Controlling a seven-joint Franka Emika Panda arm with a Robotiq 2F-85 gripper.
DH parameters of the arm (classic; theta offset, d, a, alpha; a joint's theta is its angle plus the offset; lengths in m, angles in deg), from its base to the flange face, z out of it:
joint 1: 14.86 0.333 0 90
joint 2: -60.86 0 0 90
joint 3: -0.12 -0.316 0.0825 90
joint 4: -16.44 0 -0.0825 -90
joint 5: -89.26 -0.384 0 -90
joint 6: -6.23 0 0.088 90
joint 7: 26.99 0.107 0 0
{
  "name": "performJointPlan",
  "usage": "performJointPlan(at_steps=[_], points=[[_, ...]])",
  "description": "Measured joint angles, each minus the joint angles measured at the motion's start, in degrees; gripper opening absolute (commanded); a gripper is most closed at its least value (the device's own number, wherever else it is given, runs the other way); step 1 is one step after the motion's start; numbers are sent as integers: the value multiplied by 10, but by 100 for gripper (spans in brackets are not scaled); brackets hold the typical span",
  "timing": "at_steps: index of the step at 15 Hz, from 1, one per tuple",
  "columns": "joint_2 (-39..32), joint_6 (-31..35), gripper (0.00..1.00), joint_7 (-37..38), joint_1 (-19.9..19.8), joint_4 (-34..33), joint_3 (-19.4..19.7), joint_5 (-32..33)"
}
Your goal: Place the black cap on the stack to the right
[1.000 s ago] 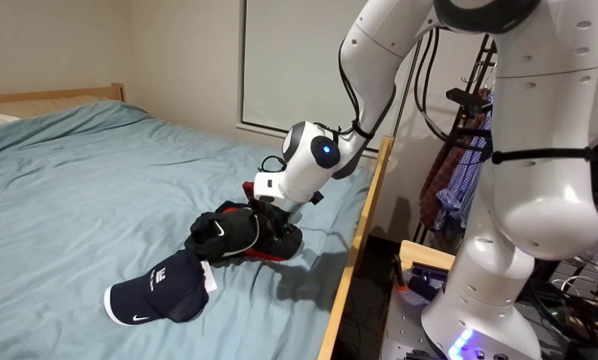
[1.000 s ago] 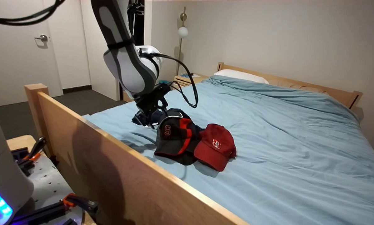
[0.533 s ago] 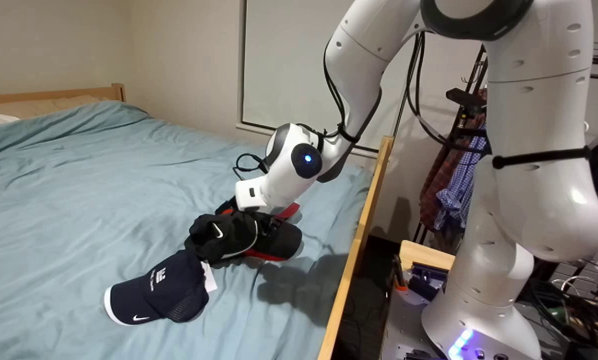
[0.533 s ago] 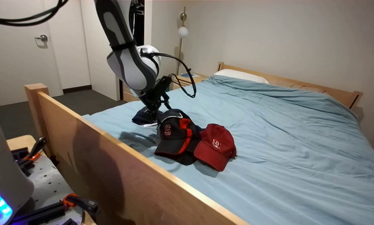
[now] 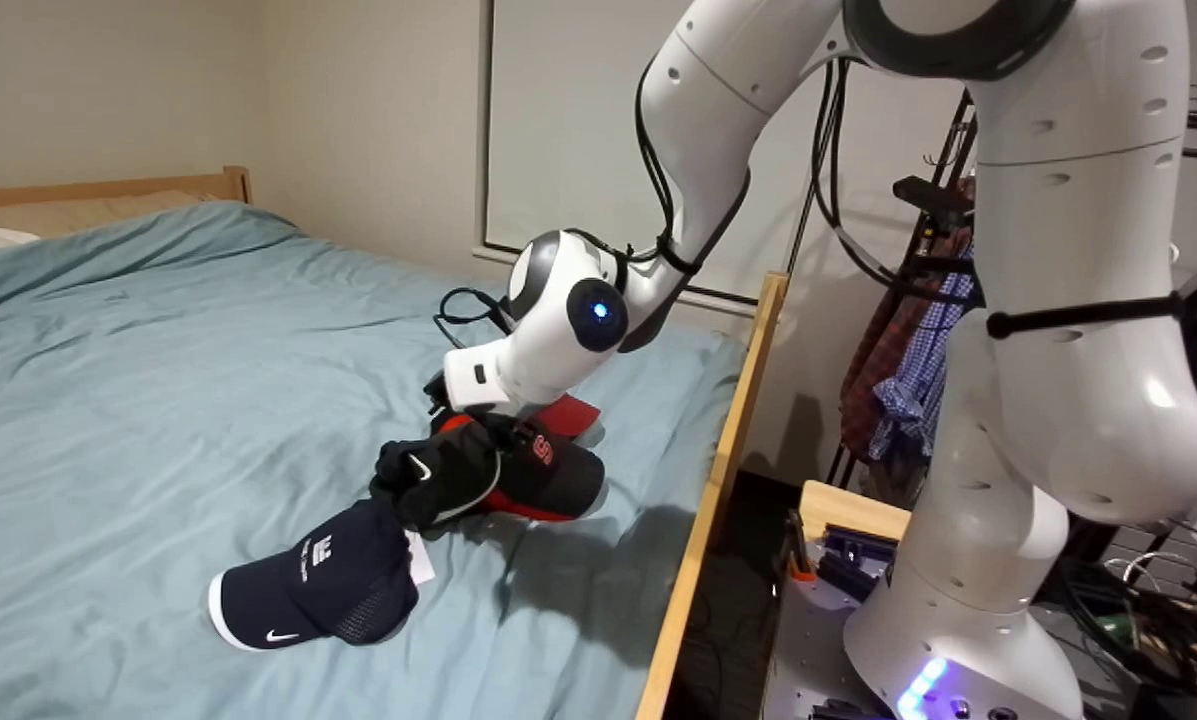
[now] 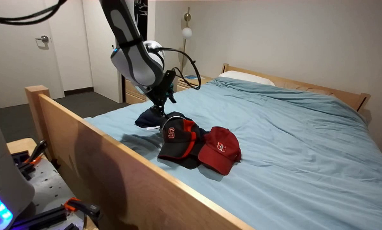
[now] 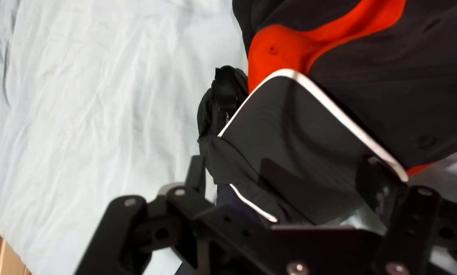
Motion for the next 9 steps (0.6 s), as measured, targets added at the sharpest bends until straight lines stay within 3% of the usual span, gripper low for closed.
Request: performJointPlan(at_steps=[9], points=[[-10,0,100,-11,0,0,12,2]])
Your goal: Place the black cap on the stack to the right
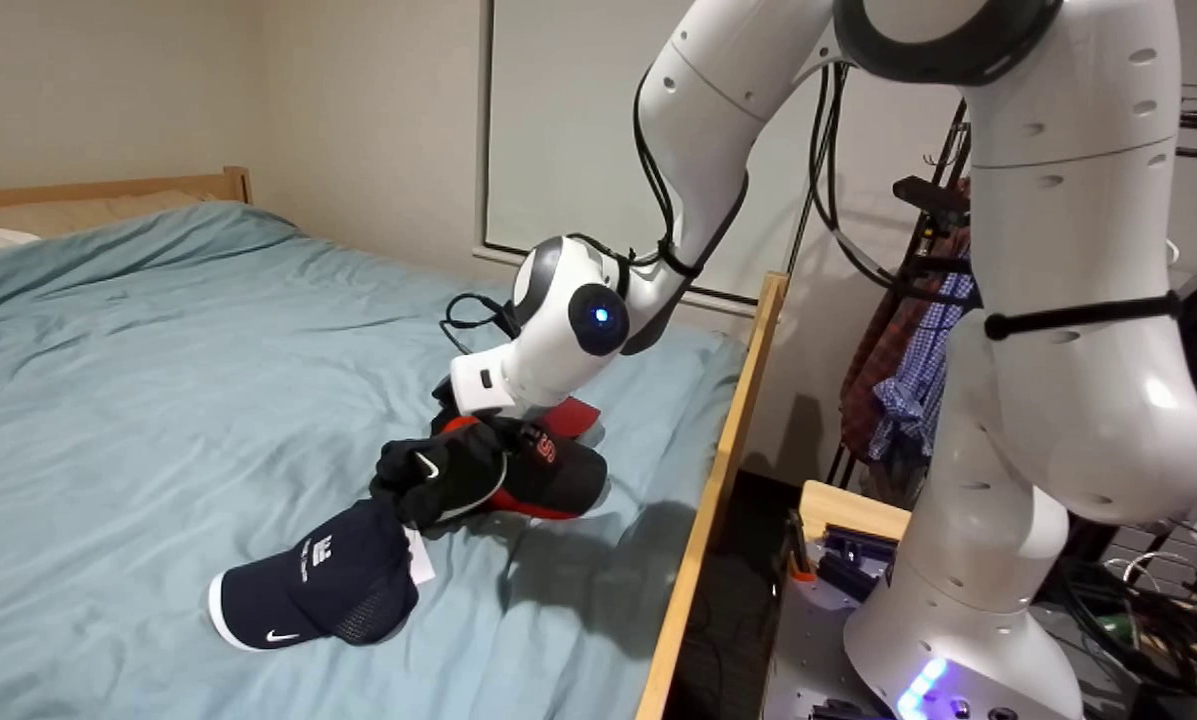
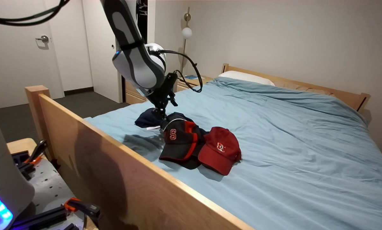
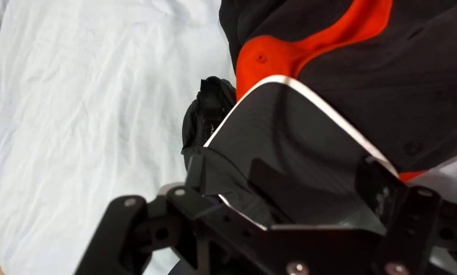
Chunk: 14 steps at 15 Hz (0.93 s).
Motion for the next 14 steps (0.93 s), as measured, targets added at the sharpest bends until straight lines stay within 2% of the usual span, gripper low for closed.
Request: performJointPlan(at_steps=[2,6,9,14], points=[[0,0,100,-20,3,1,7,-5],[1,-8,100,-159,-53,19,-35,-81],[1,2,100,-229,-82,30,-57,-118],[0,2,100,-226,-84,29,-61,-116]])
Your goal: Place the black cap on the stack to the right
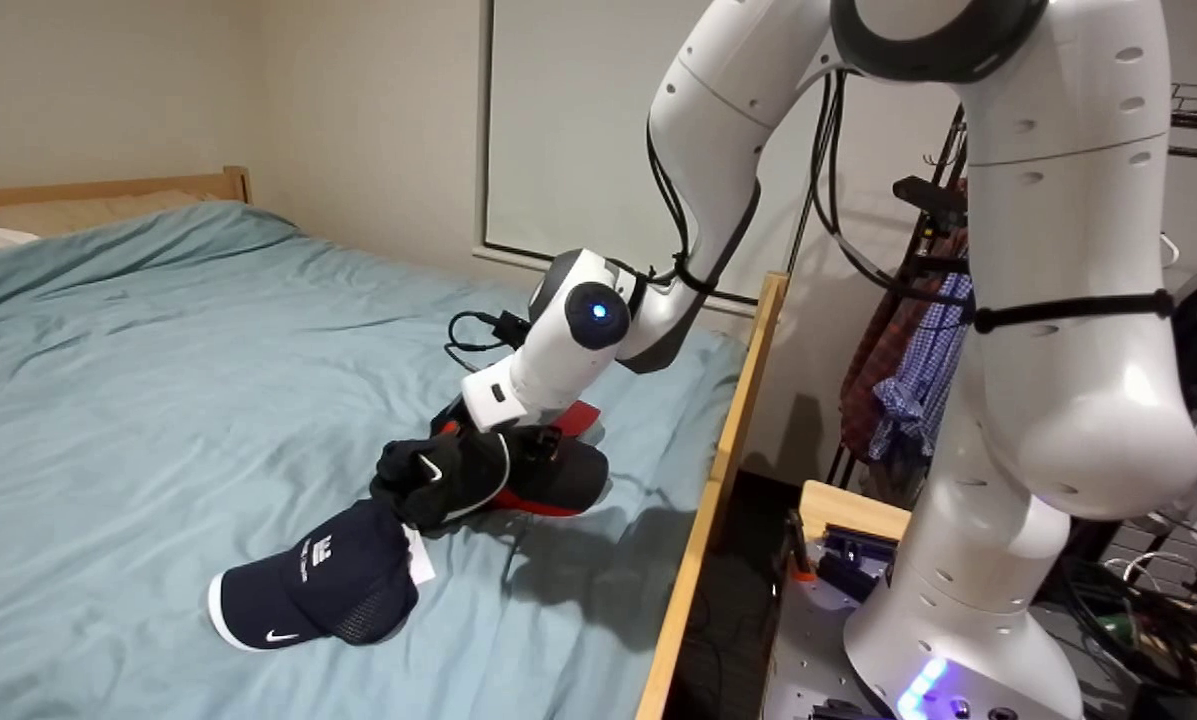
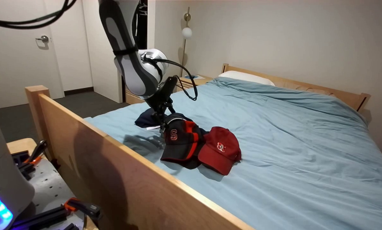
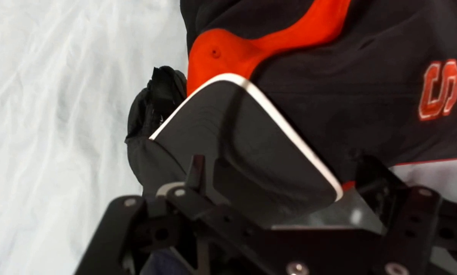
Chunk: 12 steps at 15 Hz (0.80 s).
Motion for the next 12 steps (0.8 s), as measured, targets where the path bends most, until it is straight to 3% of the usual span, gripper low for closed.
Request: performJointPlan(at_steps=[12], points=[[-48,5,100,146,-9,-51,-23,112]])
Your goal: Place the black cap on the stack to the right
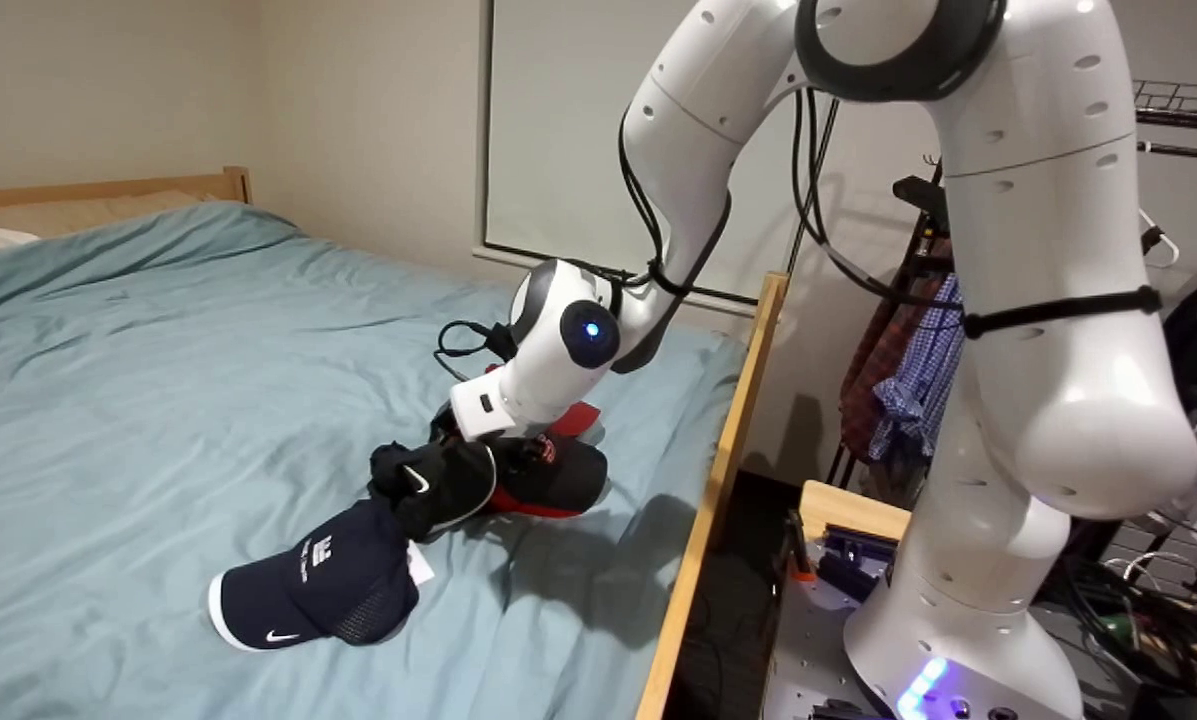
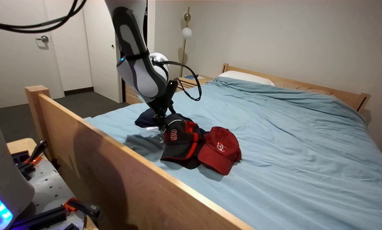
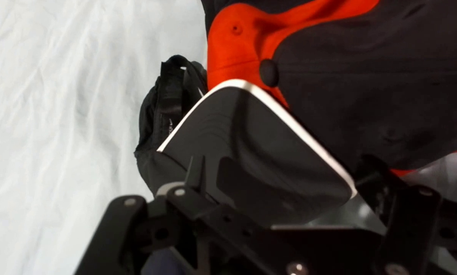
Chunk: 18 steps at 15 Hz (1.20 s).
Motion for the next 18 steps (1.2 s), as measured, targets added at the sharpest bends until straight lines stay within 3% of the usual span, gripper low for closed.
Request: performJointPlan(at_steps=[7,8,9,18], points=[[-19,3,100,2,-1,2,13,-2],[-19,3,75,2,0,1,13,-2],[-20,3,74,3,0,-1,11,-1],[-20,24,16,62,-11,-26,-22,24]])
